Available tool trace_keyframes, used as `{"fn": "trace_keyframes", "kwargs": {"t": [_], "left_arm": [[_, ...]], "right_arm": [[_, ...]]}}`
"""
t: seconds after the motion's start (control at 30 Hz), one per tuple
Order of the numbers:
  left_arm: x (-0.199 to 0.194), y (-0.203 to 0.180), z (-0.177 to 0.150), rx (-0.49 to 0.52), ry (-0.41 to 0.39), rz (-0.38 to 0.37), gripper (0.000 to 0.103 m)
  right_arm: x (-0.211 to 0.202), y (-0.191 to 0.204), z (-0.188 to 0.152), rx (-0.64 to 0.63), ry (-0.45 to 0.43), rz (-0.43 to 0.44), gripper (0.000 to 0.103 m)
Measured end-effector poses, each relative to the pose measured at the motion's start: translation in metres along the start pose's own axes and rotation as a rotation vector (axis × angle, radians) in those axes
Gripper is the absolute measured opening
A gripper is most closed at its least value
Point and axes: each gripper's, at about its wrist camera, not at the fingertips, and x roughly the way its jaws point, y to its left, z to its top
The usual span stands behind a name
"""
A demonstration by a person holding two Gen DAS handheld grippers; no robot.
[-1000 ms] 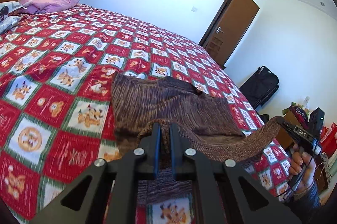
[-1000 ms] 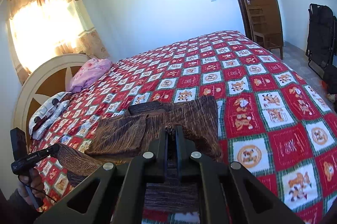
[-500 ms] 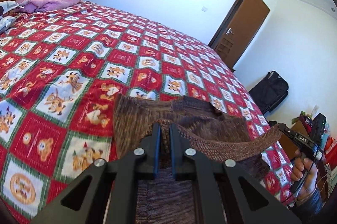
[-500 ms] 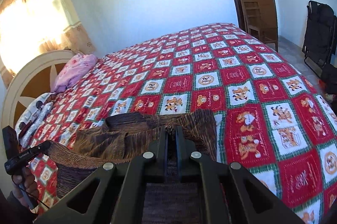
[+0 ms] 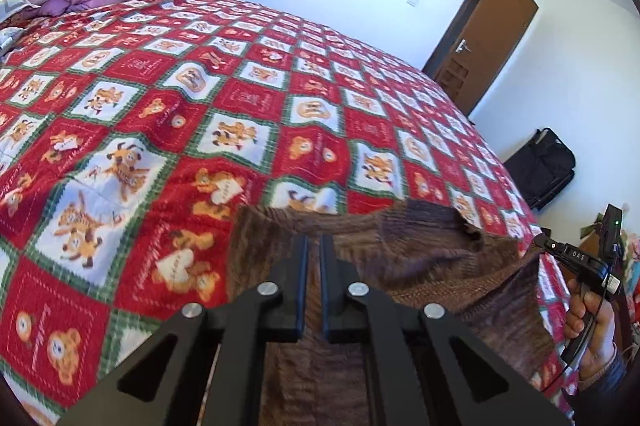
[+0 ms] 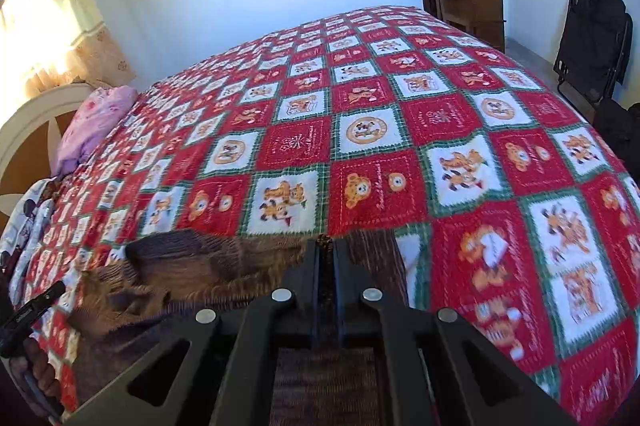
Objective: Fold small clothes
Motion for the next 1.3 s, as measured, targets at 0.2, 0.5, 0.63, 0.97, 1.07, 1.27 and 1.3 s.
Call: {"fn": "trace_keyframes", "kwargs": {"t": [0.2, 0.5, 0.63, 0.97, 1.07, 1.27, 1.3], "left_arm": [[0.004, 0.007, 0.000, 0.024, 0.001, 0.030, 0.014], [-0.031, -0.029, -0.037, 0.377, -0.024, 0.106, 0.080], [-0.016, -0.046, -0.047, 0.507, 0.047, 0.096, 0.080], [0.005, -0.055, -0.044, 0.599, 0.102, 0.034, 0.080], [-0.004, -0.052, -0.043, 0.597, 0.096, -0.009, 0.080], [-0.012, -0.045, -0.051, 0.698, 0.111, -0.013, 0.080], [-0.011, -0.044, -0.052, 0.720, 0.114, -0.005, 0.080]], "right_arm": [[0.023, 0.008, 0.003, -0.052, -0.008, 0.008, 0.034], [-0.002, 0.008, -0.018, -0.138, -0.036, 0.009, 0.092], [-0.010, 0.000, -0.017, -0.145, -0.057, -0.024, 0.091], [0.002, 0.000, -0.017, -0.242, 0.002, -0.029, 0.082], [0.003, 0.000, -0.020, -0.240, 0.006, -0.015, 0.082], [0.007, -0.001, -0.025, -0.264, 0.015, -0.027, 0.082], [0.007, -0.001, -0.025, -0.264, 0.016, -0.029, 0.082]]}}
